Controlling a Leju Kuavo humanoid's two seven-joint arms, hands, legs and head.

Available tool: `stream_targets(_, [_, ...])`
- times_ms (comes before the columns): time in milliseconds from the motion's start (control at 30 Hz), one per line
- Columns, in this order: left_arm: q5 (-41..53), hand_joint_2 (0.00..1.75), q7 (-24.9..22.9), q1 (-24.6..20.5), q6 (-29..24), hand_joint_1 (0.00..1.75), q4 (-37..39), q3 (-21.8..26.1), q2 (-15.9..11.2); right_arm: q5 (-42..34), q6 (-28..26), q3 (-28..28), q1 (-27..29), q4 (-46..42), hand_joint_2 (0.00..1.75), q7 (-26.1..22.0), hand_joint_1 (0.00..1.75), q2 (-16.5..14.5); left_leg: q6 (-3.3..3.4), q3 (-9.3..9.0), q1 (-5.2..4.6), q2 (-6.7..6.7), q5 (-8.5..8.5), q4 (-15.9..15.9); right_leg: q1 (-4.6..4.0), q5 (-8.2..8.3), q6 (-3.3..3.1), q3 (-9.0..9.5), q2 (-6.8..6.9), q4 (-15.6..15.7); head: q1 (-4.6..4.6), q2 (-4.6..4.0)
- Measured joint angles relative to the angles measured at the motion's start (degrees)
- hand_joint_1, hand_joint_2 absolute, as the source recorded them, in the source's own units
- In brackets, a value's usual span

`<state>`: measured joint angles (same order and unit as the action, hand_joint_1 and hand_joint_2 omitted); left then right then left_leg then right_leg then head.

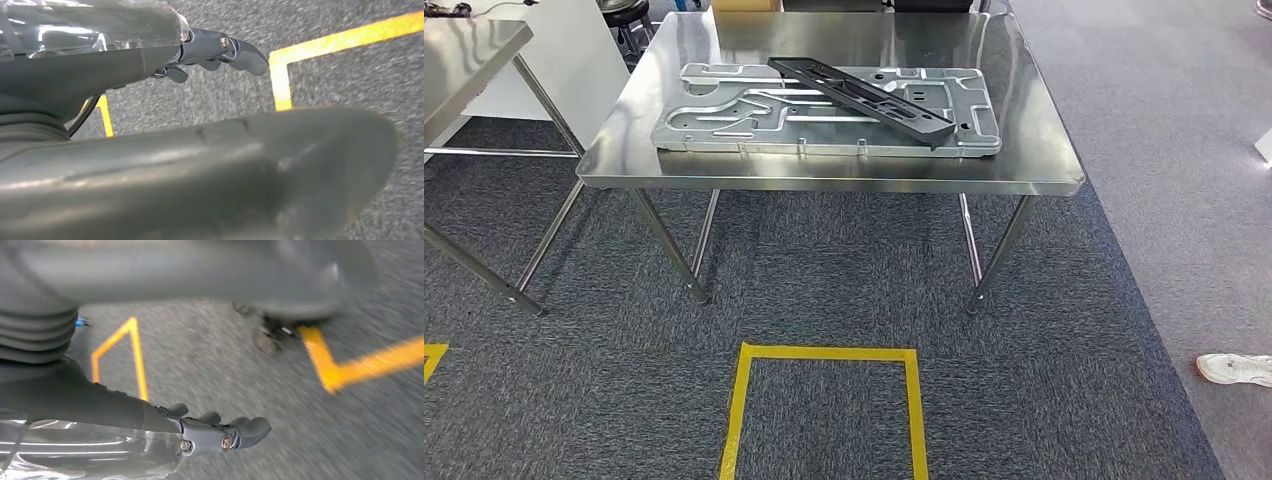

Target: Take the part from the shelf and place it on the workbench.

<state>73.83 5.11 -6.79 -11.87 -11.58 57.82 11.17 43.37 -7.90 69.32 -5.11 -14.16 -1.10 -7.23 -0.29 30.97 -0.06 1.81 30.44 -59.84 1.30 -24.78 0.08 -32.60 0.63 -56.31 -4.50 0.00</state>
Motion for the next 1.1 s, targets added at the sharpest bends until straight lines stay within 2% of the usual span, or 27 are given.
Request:
stream_targets(67, [0.08, 0.00, -0.20, 0.38, 0.28, 0.00, 0.00, 0.06, 0.00, 0.89, -0.10, -0.01, -0.32, 0.67, 0.00, 0.23, 0.00, -1.10, -0.53, 2.67, 0.23, -1.04, 5.03, -7.25, -0.08, 0.68, -0.43, -0.98, -0.10, -0.02, -0.01, 0.00])
stream_targets(100, [0.24, 0.00, -0.36, 0.56, 0.42, 0.00, 0.00, 0.08, 0.00, 1.16, -0.09, -0.02, -0.42, 0.91, 0.44, 0.14, 0.00, -1.49, -0.70, 3.88, 0.31, -1.21, 6.92, -10.89, -0.12, 1.05, -0.47, -1.55, -0.21, -0.08, -0.01, 0.00])
stream_targets(133, [0.47, 0.00, -0.56, 0.70, 0.54, 0.00, 0.00, 0.09, -0.01, 1.37, -0.09, -0.03, -0.47, 1.10, 0.87, 0.01, 0.00, -1.74, -0.80, 4.25, 0.37, -1.26, 7.66, -12.83, -0.12, 1.40, -0.40, -2.11, -0.35, -0.18, -0.02, 0.00])
stream_targets(167, [0.74, 0.00, -0.77, 0.80, 0.66, 0.00, 0.00, 0.09, -0.02, 1.61, -0.10, -0.06, -0.48, 1.25, 1.31, -0.13, 0.00, -1.89, -0.86, 3.48, 0.46, -1.27, 7.22, -12.42, -0.08, 1.76, -0.24, -2.67, -0.49, -0.32, -0.02, 0.00])
stream_targets(200, [0.96, 0.00, -0.98, 0.84, 0.77, 0.00, 0.00, 0.08, -0.04, 1.87, -0.13, -0.11, -0.49, 1.36, 1.75, -0.28, 0.00, -1.98, -0.90, 1.49, 0.60, -1.27, 5.82, -9.53, -0.01, 2.10, -0.04, -3.22, -0.62, -0.51, -0.02, 0.00])
stream_targets(267, [1.37, 0.00, -1.35, 0.75, 1.06, 0.00, 0.00, 0.02, -0.08, 2.31, -0.20, -0.32, -0.59, 1.49, 1.75, -0.59, 0.00, -2.00, -0.83, -3.76, 0.81, -1.60, 2.85, -0.83, 0.02, 2.77, 0.57, -4.15, -0.90, -1.04, -0.02, 0.00])
stream_targets(300, [1.50, 0.00, -1.48, 0.67, 1.21, 0.00, 0.00, -0.02, -0.09, 2.43, -0.23, -0.44, -0.66, 1.51, 1.75, -0.76, 0.00, -1.98, -0.54, -5.39, 0.82, -1.84, 1.97, 2.25, -0.04, 3.12, 0.96, -4.44, -1.03, -1.21, -0.02, 0.00])
stream_targets(333, [1.61, 0.00, -1.59, 0.64, 1.35, 0.00, 0.00, -0.06, -0.09, 2.51, -0.26, -0.55, -0.74, 1.51, 1.75, -0.95, 0.00, -1.95, -0.16, -6.08, 0.76, -2.05, 1.58, 3.75, -0.15, 3.50, 1.36, -4.61, -1.11, -1.28, -0.01, 0.00])
stream_targets(400, [1.69, 0.00, -1.76, 0.74, 1.52, 0.00, 0.00, -0.10, -0.09, 2.56, -0.22, -0.67, -0.72, 1.51, 1.75, -1.41, 0.00, -1.91, 0.85, -5.58, 0.49, -2.12, 0.92, 3.83, -0.12, 4.44, 2.18, -4.68, -1.23, -0.95, 0.00, 0.00])
stream_targets(433, [1.71, 0.00, -1.82, 0.76, 1.57, 0.00, 0.00, -0.10, -0.09, 2.56, -0.20, -0.68, -0.68, 1.52, 1.75, -1.61, 0.00, -1.90, 1.31, -5.22, 0.47, -1.94, 0.40, 3.76, 0.02, 4.47, 2.52, -4.79, -1.25, -0.94, 0.00, 0.00])
stream_targets(467, [1.72, 0.00, -1.85, 0.73, 1.59, 0.00, 0.00, -0.11, -0.09, 2.56, -0.18, -0.69, -0.62, 1.52, 1.75, -1.76, 0.00, -1.90, 1.82, -4.73, 0.46, -1.75, -0.21, 3.76, 0.17, 3.46, 2.81, -5.13, -1.21, -1.56, 0.00, 0.00])
stream_targets(500, [1.73, 0.00, -1.86, 0.69, 1.60, 0.00, 0.00, -0.12, -0.09, 2.58, -0.17, -0.71, -0.57, 1.52, 1.31, -1.86, 0.00, -1.89, 2.26, -4.10, 0.51, -1.55, -0.87, 3.81, 0.27, 1.35, 2.99, -5.77, -1.14, -3.23, 0.00, 0.00])
stream_targets(533, [1.73, 0.00, -1.87, 0.65, 1.63, 0.00, 0.00, -0.13, -0.09, 2.62, -0.16, -0.74, -0.60, 1.53, 0.87, -1.94, 0.00, -1.89, 2.58, -3.40, 0.52, -1.35, -1.49, 3.80, 0.32, -1.77, 3.08, -6.67, -1.04, -6.16, 0.00, 0.00])
stream_targets(567, [1.73, 0.00, -1.88, 0.67, 1.67, 0.00, 0.00, -0.14, -0.09, 2.68, -0.13, -0.79, -0.60, 1.54, 0.44, -2.02, 0.00, -1.90, 2.79, -2.62, 0.41, -1.23, -2.07, 3.76, 0.28, -5.01, 3.17, -7.68, -0.96, -10.00, 0.00, 0.00])
stream_targets(600, [1.73, 0.00, -1.87, 0.71, 1.75, 0.00, 0.00, -0.14, -0.09, 2.77, -0.08, -0.86, -0.61, 1.56, 0.00, -2.12, 0.00, -1.90, 2.87, -1.83, 0.27, -1.10, -2.65, 3.67, 0.24, -7.39, 3.24, -8.48, -0.95, -13.92, 0.00, 0.00])
stream_targets(633, [1.73, 0.00, -1.86, 0.75, 1.88, 0.00, 0.00, -0.14, -0.09, 2.86, 0.00, -0.94, -0.62, 1.57, 0.44, -2.26, 0.00, -1.91, 2.92, -0.99, 0.10, -0.95, -3.21, 3.53, 0.15, -8.51, 3.24, -8.66, -0.95, -16.81, 0.00, 0.00])
stream_targets(667, [1.73, 0.00, -1.85, 0.77, 2.04, 0.00, 0.00, -0.14, -0.09, 2.96, 0.11, -1.02, -0.62, 1.58, 0.87, -2.42, 0.00, -1.91, 2.93, -0.14, -0.07, -0.84, -3.71, 3.35, 0.06, -8.33, 3.14, -7.94, -0.94, -17.90, 0.00, 0.00])
stream_targets(700, [1.74, 0.00, -1.84, 0.77, 2.21, 0.00, 0.00, -0.14, -0.09, 3.07, 0.24, -1.09, -0.62, 1.59, 1.31, -2.56, 0.00, -1.90, 2.90, 0.67, -0.23, -0.76, -4.16, 3.14, -0.06, -7.24, 2.90, -6.14, -0.94, -16.80, 0.00, 0.00])
stream_targets(733, [1.75, 0.00, -1.85, 0.77, 2.37, 0.00, 0.00, -0.14, -0.08, 3.20, 0.39, -1.16, -0.64, 1.59, 1.75, -2.69, 0.00, -1.90, 2.84, 1.42, -0.35, -0.73, -4.56, 2.92, -0.25, -5.91, 2.50, -3.30, -0.93, -13.63, 0.00, 0.00])
stream_targets(800, [1.85, 0.00, -2.19, 0.77, 2.62, 0.00, 0.00, -0.20, -0.03, 3.73, 0.37, -1.39, -0.79, 1.58, 1.75, -2.52, 0.00, -1.82, 2.54, 2.48, -0.58, -0.71, -5.30, 2.52, -0.84, -5.12, 1.48, 3.19, -0.76, -4.83, -0.01, 0.00])
stream_targets(833, [1.98, 0.00, -2.56, 0.77, 2.73, 0.00, 0.00, -0.24, 0.00, 4.18, 0.05, -1.57, -0.87, 1.59, 1.75, -2.01, 0.00, -1.79, 2.29, 2.78, -0.63, -0.66, -5.70, 2.42, -1.15, -5.27, 1.05, 5.27, -0.68, -1.60, -0.01, 0.00])
stream_targets(867, [2.12, 0.00, -3.05, 0.77, 2.84, 0.00, 0.00, -0.30, 0.02, 4.72, -0.48, -1.81, -0.93, 1.60, 1.75, -1.19, 0.00, -1.76, 2.00, 2.97, -0.62, -0.60, -6.12, 2.38, -1.39, -5.55, 0.72, 6.26, -0.61, 0.21, -0.01, 0.00])
stream_targets(933, [2.48, 0.00, -4.08, 0.83, 3.04, 0.00, 0.00, -0.43, 0.02, 5.77, -1.68, -2.41, -0.92, 1.73, 1.75, 0.97, 0.00, -1.79, 1.40, 3.22, -0.49, -0.55, -6.75, 2.35, -1.38, -4.86, 0.12, 5.94, -0.52, 0.89, -0.01, 0.00])
stream_targets(967, [2.63, 0.00, -4.59, 0.88, 3.15, 0.00, 0.00, -0.49, 0.02, 6.13, -2.13, -2.69, -0.93, 1.81, 1.75, 1.93, 0.00, -1.83, 1.05, 3.56, -0.44, -0.74, -6.08, 1.83, -1.25, -4.29, -0.31, 5.54, -0.40, 1.08, -0.01, 0.00])
stream_targets(1000, [2.81, 0.00, -5.10, 0.95, 3.28, 0.00, 0.00, -0.55, 0.01, 6.42, -2.42, -2.92, -0.95, 1.88, 1.75, 2.77, 0.00, -1.86, 0.72, 4.13, -0.38, -0.95, -4.38, 0.42, -1.10, -3.61, -0.72, 4.96, -0.29, 1.26, -0.01, 0.00])
stream_targets(1033, [3.03, 0.00, -5.55, 1.02, 3.36, 0.00, 0.00, -0.60, 0.01, 6.64, -2.60, -3.12, -0.96, 1.94, 1.75, 3.40, 0.00, -1.91, 0.40, 4.97, -0.27, -1.17, -1.78, -2.05, -0.96, -2.89, -1.03, 4.20, -0.20, 1.36, -0.01, 0.00])
stream_targets(1100, [3.41, 0.00, -6.11, 1.11, 3.38, 0.00, 0.00, -0.71, 0.00, 6.96, -2.60, -3.49, -0.96, 1.97, 0.87, 4.06, 0.00, -1.95, -0.11, 6.76, 0.03, -1.35, 3.67, -9.06, -1.00, -1.61, -1.22, 2.34, -0.20, 1.11, -0.02, 0.00])
